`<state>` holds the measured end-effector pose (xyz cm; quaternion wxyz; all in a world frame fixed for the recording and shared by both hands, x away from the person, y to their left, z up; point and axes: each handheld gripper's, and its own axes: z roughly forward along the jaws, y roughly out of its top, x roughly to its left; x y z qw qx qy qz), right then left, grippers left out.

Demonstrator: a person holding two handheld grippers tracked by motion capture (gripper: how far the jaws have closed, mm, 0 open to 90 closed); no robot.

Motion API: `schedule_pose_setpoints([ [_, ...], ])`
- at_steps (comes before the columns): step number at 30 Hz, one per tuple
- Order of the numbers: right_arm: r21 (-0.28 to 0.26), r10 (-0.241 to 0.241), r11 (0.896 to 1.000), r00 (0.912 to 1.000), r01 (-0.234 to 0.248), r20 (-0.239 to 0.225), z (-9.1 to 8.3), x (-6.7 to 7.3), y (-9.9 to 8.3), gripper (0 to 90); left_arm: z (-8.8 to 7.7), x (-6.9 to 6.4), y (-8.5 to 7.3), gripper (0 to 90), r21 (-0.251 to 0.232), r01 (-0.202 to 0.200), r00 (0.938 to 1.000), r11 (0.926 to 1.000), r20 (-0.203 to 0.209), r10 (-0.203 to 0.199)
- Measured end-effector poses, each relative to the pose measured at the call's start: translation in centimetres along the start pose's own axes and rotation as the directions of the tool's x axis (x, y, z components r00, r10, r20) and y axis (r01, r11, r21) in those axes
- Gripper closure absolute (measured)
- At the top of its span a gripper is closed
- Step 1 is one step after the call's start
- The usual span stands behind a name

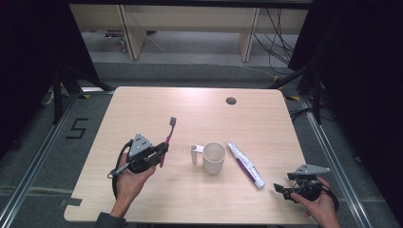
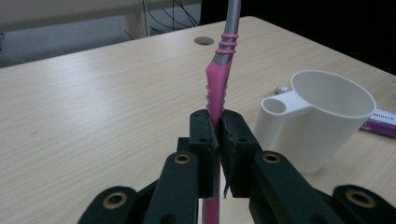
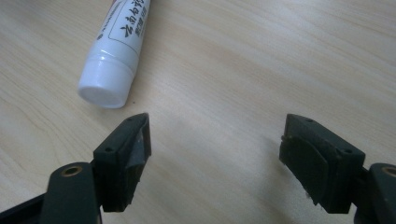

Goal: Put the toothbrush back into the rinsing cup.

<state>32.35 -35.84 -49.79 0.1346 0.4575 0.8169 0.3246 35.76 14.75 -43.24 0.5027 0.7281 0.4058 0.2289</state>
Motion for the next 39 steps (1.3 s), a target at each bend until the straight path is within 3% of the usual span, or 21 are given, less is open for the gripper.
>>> schedule_pose_setpoints([
  [13, -0.009, -0.017, 1.0, 0.9998, 0.017, 0.005, 0.0, -0.2, 0.0, 25.1, 1.2, -1.0, 2.0, 83.4, -0.092, -0.005, 0.9999, 0.9957, 0.013, 0.007],
  [14, -0.002, 0.017, 1.0, 0.9999, -0.017, 0.003, -0.1, 0.1, 0.0, 25.1, 1.3, -1.2, 2.1, 83.4, -0.101, -0.009, 0.9999, 0.9948, 0.009, 0.01],
  [15, -0.01, -0.009, 1.0, 0.9999, 0.009, 0.012, -0.1, -0.1, 0.0, 25.1, 1.4, -1.3, 2.2, 83.4, -0.11, -0.011, 0.9999, 0.9939, 0.006, 0.011],
  [18, -0.019, -0.015, 1.0, 0.9997, 0.016, 0.02, -0.1, -0.1, 0.0, 25.1, 1.6, -1.7, 2.5, 83.4, -0.137, -0.012, 0.9998, 0.9905, 0.011, 0.014],
  [20, -0.009, 0.009, 1.0, 0.9998, -0.009, 0.015, -0.2, 0.0, 0.1, 25.0, 1.7, -2.0, 2.7, 83.4, -0.164, -0.013, 0.9998, 0.9864, 0.013, 0.016],
  [24, -0.01, 0.009, 1.0, 0.9999, -0.009, 0.013, -0.2, 0.0, 0.1, 25.1, 2.0, -2.3, 2.9, 83.4, -0.188, -0.002, 0.9996, 0.9822, 0.027, 0.007],
  [28, -0.018, -0.015, 1.0, 0.9997, 0.016, 0.021, -0.1, -0.1, 0.1, 25.1, 2.3, -2.8, 3.1, 83.4, -0.206, 0.008, 0.9991, 0.9784, 0.041, 0.001],
  [32, -0.007, 0.007, 1.0, 1.0, -0.007, 0.001, 0.0, 0.0, 0.1, 25.1, 2.8, -3.2, 3.4, 83.4, -0.21, 0.008, 0.9985, 0.9777, 0.054, 0.003],
  [36, -0.034, -0.027, 0.999, 0.9996, 0.027, 0.002, 0.1, -0.1, 0.1, 25.1, 3.1, -3.5, 3.7, 83.4, -0.216, 0.013, 0.9981, 0.9764, 0.061, 0.0],
  [39, -0.017, -0.001, 1.0, 1.0, 0.001, 0.0, 0.0, 0.0, 0.1, 25.1, 3.4, -3.7, 3.9, 83.4, -0.221, 0.01, 0.9978, 0.9753, 0.066, 0.004],
])
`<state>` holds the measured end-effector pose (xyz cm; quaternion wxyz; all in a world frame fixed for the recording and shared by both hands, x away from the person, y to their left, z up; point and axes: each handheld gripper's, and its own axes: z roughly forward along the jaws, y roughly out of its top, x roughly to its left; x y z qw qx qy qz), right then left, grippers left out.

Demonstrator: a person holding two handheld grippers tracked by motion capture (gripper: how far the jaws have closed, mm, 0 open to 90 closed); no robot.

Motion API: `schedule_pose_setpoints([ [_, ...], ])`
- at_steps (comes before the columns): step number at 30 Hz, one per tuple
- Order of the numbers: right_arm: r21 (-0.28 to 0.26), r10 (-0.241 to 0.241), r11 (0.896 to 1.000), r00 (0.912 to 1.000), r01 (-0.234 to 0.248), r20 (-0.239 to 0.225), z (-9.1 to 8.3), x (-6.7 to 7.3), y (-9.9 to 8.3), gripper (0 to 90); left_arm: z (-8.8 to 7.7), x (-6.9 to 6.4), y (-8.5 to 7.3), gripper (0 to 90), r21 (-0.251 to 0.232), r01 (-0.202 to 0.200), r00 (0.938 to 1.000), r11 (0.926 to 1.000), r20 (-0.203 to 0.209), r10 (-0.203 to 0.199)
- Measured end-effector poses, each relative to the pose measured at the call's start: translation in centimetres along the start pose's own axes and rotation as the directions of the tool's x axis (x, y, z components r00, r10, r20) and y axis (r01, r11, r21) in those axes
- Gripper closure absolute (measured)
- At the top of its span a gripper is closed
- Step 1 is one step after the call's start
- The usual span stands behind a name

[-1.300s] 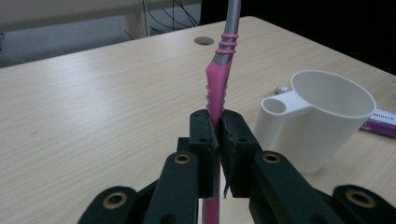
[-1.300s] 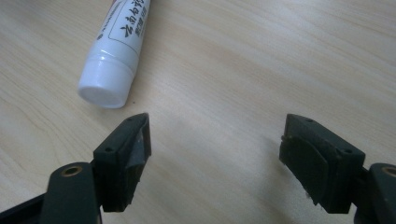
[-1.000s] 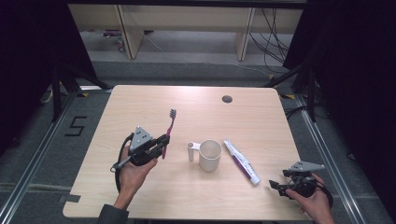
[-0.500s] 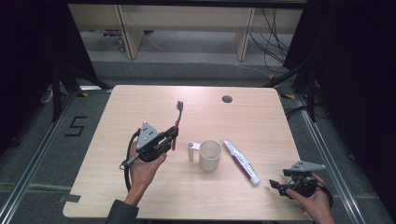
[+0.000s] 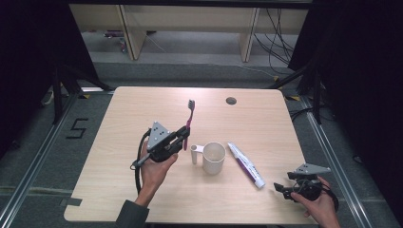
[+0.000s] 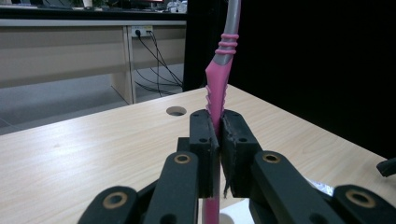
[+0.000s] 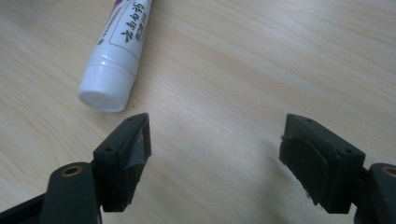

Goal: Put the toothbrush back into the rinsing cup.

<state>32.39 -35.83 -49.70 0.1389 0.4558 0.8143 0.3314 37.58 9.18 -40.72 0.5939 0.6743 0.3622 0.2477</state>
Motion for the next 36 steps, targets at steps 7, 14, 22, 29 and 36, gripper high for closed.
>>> schedule_pose_setpoints([
  [7, -0.016, -0.019, 1.0, 0.9998, 0.019, 0.001, 0.0, -0.1, 0.0, 25.1, 1.0, -0.5, 0.3, 83.3, -0.005, 0.004, 0.9999, 1.0, 0.013, -0.004],
  [14, -0.012, -0.013, 1.0, 0.9999, 0.013, 0.002, 0.0, -0.1, 0.1, 25.1, 2.0, -0.6, 0.2, 83.3, -0.008, 0.008, 0.9999, 0.9999, 0.012, -0.007],
  [22, -0.014, -0.025, 1.0, 0.9997, 0.025, 0.001, 0.0, -0.3, 0.1, 25.1, 3.1, -0.7, -0.7, 83.3, 0.014, -0.002, 0.9998, 0.9999, 0.018, 0.002],
  [29, -0.022, -0.046, 0.999, 0.9988, 0.046, 0.016, 0.1, -0.3, 0.1, 25.1, 3.1, -0.5, -1.4, 83.2, 0.024, -0.007, 0.9999, 0.9997, 0.013, 0.007],
  [36, -0.015, -0.041, 0.999, 0.9991, 0.041, 0.004, 0.1, -0.3, 0.1, 25.1, 2.9, -0.2, -2.4, 83.1, 0.035, 0.006, 0.9999, 0.9994, 0.009, -0.007],
])
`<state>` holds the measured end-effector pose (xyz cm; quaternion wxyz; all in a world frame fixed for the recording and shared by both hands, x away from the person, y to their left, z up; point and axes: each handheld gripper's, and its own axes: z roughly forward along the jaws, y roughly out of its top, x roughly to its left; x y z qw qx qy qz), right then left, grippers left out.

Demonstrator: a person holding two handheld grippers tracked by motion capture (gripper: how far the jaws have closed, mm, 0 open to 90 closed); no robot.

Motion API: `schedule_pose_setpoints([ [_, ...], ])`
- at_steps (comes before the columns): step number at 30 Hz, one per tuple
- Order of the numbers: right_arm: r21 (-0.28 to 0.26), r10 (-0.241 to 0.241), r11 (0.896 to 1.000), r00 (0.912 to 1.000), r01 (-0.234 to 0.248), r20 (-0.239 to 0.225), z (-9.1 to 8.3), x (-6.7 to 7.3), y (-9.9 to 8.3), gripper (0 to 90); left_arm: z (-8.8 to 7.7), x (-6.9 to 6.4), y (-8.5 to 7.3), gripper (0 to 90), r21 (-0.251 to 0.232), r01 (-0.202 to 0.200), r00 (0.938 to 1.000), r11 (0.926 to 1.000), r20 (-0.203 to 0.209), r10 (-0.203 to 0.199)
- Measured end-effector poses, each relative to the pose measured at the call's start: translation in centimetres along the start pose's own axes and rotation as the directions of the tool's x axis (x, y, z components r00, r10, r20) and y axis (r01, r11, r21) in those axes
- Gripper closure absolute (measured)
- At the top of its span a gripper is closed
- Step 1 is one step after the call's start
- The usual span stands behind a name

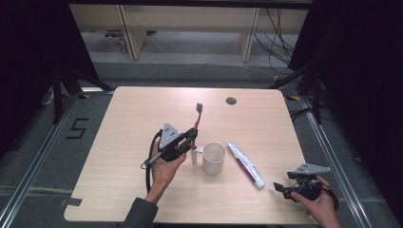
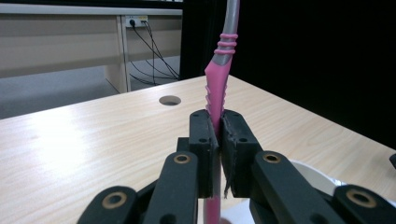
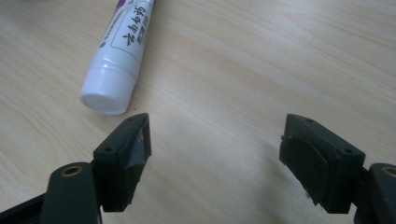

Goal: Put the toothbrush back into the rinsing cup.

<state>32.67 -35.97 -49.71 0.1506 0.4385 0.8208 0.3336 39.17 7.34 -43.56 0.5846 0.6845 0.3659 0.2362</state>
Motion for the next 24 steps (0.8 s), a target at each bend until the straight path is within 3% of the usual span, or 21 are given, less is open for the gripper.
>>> schedule_pose_setpoints([
  [6, 0.0, -0.001, 1.0, 1.0, 0.001, 0.009, 0.0, 0.0, 0.0, 25.1, -0.3, 0.0, -0.9, 82.9, 0.023, -0.008, 0.9999, 0.9997, 0.008, 0.008],
  [7, 0.005, 0.001, 1.0, 1.0, -0.001, -0.008, 0.0, 0.0, 0.0, 25.1, -0.4, 0.0, -1.0, 82.8, 0.026, -0.009, 0.9999, 0.9996, 0.008, 0.009],
  [8, 0.005, 0.008, 1.0, 0.9999, -0.009, 0.012, -0.1, 0.2, 0.0, 25.1, -0.4, 0.0, -1.1, 82.9, 0.029, -0.009, 0.9999, 0.9995, 0.008, 0.009],
  [11, 0.015, 0.01, 1.0, 0.9999, -0.01, 0.013, -0.2, 0.2, 0.0, 25.1, -0.5, 0.0, -1.3, 82.8, 0.037, -0.012, 0.9999, 0.9992, 0.009, 0.012],
  [24, 0.006, -0.013, 1.0, 0.9999, 0.013, 0.005, -0.1, 0.1, 0.0, 25.1, -0.7, -0.1, -2.2, 82.8, 0.07, -0.026, 0.9996, 0.9972, 0.011, 0.025],
])
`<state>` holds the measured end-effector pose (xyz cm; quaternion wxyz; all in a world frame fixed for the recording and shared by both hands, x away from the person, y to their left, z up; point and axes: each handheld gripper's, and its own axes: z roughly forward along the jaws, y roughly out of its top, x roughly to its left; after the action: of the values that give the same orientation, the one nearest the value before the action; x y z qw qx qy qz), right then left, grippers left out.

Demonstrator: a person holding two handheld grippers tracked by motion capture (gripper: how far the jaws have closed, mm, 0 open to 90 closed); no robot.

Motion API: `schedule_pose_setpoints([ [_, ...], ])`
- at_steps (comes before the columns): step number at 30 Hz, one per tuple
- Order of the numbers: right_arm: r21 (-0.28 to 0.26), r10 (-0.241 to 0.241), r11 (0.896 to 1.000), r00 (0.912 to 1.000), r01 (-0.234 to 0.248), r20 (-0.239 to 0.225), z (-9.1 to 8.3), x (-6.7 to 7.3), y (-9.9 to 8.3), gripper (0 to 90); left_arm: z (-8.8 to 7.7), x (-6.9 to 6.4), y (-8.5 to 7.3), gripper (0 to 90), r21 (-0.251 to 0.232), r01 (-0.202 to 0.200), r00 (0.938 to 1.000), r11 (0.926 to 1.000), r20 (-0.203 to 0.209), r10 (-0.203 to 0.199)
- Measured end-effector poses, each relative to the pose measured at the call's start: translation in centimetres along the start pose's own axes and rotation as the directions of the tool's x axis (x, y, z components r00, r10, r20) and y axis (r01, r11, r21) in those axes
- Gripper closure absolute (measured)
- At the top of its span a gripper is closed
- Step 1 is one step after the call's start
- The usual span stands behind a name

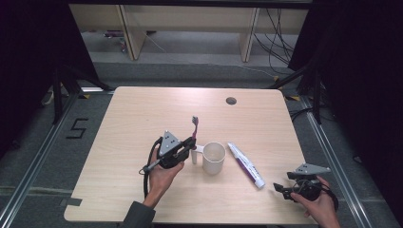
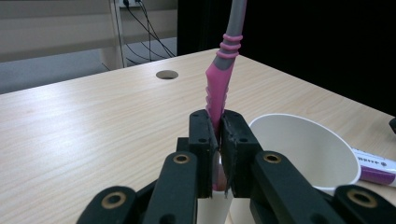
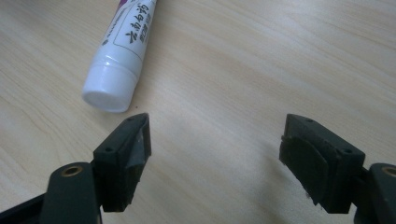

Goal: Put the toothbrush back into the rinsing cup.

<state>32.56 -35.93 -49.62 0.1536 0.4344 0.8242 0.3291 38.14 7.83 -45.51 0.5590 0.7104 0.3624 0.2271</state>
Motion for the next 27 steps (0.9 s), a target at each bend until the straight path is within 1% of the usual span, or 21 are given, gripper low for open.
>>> schedule_pose_setpoints([
  [1, 0.007, 0.013, 1.0, 0.9999, -0.014, 0.002, -0.07, 0.07, 0.0, 25.1, -0.05, -0.01, -0.14, 82.8, 0.006, 0.0, 1.0, 1.0, -0.001, 0.0],
  [3, 0.007, 0.015, 1.0, 0.9999, -0.015, 0.003, -0.08, 0.08, -0.01, 25.1, -0.04, 0.02, -0.22, 82.8, 0.006, 0.001, 1.0, 1.0, 0.0, -0.001],
  [4, 0.003, 0.015, 1.0, 0.9999, -0.015, 0.006, -0.07, 0.1, -0.02, 25.1, -0.03, 0.02, -0.27, 82.8, 0.009, 0.003, 1.0, 1.0, 0.0, -0.003],
  [5, 0.0, 0.0, 1.0, 1.0, 0.0, 0.0, -0.01, -0.01, 0.0, 25.1, 0.0, -0.02, -0.36, 82.7, 0.011, 0.002, 1.0, 0.9999, -0.001, -0.002],
  [9, 0.0, 0.001, 1.0, 1.0, -0.001, -0.004, -0.03, 0.03, 0.02, 25.1, 0.07, -0.1, -0.59, 82.6, 0.022, -0.003, 1.0, 0.9997, 0.002, 0.003],
  [13, 0.0, -0.001, 1.0, 1.0, 0.001, -0.004, -0.02, 0.01, 0.0, 25.1, 0.13, -0.1, -0.74, 82.6, 0.021, 0.002, 1.0, 0.9998, 0.004, -0.002],
  [15, 0.0, 0.0, 1.0, 1.0, 0.0, -0.003, -0.01, 0.04, 0.02, 25.1, 0.03, -0.06, -0.86, 82.0, 0.029, 0.0, 1.0, 0.9996, -0.003, 0.0],
  [20, 0.004, 0.003, 1.0, 1.0, -0.003, -0.003, 0.0, 0.09, 0.02, 25.1, -0.05, 0.08, -0.98, 81.2, 0.022, 0.002, 1.0, 0.9998, -0.004, -0.002],
  [22, 0.0, 0.002, 1.0, 1.0, -0.002, 0.001, 0.03, 0.1, -0.01, 25.1, -0.16, 0.09, -1.0, 80.9, 0.03, 0.0, 0.9999, 0.9995, -0.011, 0.001],
  [24, 0.009, 0.018, 1.0, 0.9998, -0.018, -0.001, -0.04, 0.22, 0.01, 25.1, -0.23, 0.15, -1.04, 80.8, 0.033, -0.001, 1.0, 0.9994, -0.009, 0.001],
  [25, 0.009, 0.021, 1.0, 0.9997, -0.021, -0.012, 0.02, 0.21, 0.05, 25.1, -0.25, 0.16, -1.04, 80.5, 0.033, 0.0, 1.0, 0.9995, -0.009, 0.001],
  [26, 0.016, 0.033, 0.999, 0.9994, -0.033, -0.013, 0.0, 0.28, 0.05, 25.1, -0.28, 0.15, -1.05, 80.2, 0.03, 0.002, 0.9999, 0.9995, -0.01, -0.002],
  [27, 0.018, 0.031, 0.999, 0.9994, -0.03, -0.015, -0.01, 0.29, 0.04, 25.1, -0.32, 0.15, -1.04, 79.6, 0.029, 0.003, 0.9999, 0.9996, -0.01, -0.003],
])
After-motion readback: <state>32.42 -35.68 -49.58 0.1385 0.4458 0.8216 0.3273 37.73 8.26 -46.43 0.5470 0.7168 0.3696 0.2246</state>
